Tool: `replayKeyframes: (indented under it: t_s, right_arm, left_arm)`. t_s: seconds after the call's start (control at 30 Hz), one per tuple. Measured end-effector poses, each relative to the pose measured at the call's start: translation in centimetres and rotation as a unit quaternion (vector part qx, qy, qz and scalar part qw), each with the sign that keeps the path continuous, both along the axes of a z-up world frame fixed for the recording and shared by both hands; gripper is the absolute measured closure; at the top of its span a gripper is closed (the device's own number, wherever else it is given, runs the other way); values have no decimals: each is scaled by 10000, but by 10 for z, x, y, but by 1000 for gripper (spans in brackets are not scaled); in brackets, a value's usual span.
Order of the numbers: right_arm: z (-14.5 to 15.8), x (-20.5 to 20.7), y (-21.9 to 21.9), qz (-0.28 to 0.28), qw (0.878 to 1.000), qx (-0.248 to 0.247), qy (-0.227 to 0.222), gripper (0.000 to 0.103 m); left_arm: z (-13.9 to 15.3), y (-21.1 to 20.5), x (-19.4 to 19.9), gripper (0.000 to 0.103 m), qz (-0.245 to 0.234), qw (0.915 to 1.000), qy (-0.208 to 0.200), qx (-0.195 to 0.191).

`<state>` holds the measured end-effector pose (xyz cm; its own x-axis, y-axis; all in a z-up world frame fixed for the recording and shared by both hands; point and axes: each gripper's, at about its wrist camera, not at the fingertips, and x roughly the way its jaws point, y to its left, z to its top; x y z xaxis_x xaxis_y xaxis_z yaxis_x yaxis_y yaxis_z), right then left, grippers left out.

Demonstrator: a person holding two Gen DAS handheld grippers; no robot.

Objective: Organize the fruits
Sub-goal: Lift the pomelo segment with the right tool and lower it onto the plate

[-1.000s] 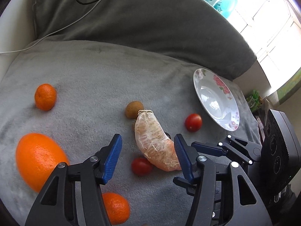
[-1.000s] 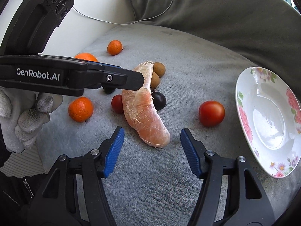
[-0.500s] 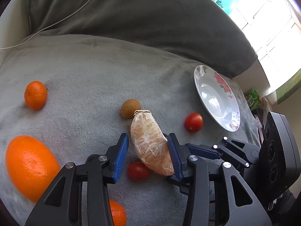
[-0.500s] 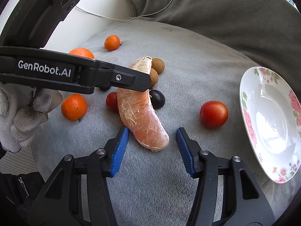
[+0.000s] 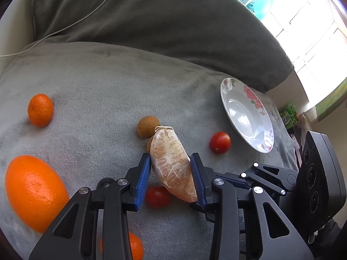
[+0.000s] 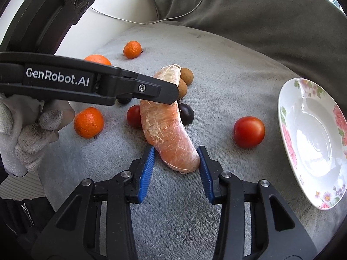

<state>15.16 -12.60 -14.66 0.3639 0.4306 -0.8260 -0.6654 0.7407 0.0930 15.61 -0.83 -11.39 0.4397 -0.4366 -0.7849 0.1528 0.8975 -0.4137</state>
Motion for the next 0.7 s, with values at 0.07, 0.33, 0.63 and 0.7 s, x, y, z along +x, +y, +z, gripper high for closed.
replayKeyframes:
  t_s: [0.07,0.33,0.63,0.7]
  right_arm:
    - [0,-1,0,-1,10000,-4,-11,62]
    - [6,-5,0,-3,10000,-7,-92,62]
    - [19,-11,-5,-57,9997,34,-251,62]
    - [24,-13,-8,-82,9995,54,-302,62]
  left_arm:
    - [1,0,-1,68,5,10000,-22,-1]
    - [5,4,-3,68,45,9999,-90,-91]
    - [17,3,-8,69,27,9995,-274,-122]
    - [23,2,-10,69,9,9993,-346,-126]
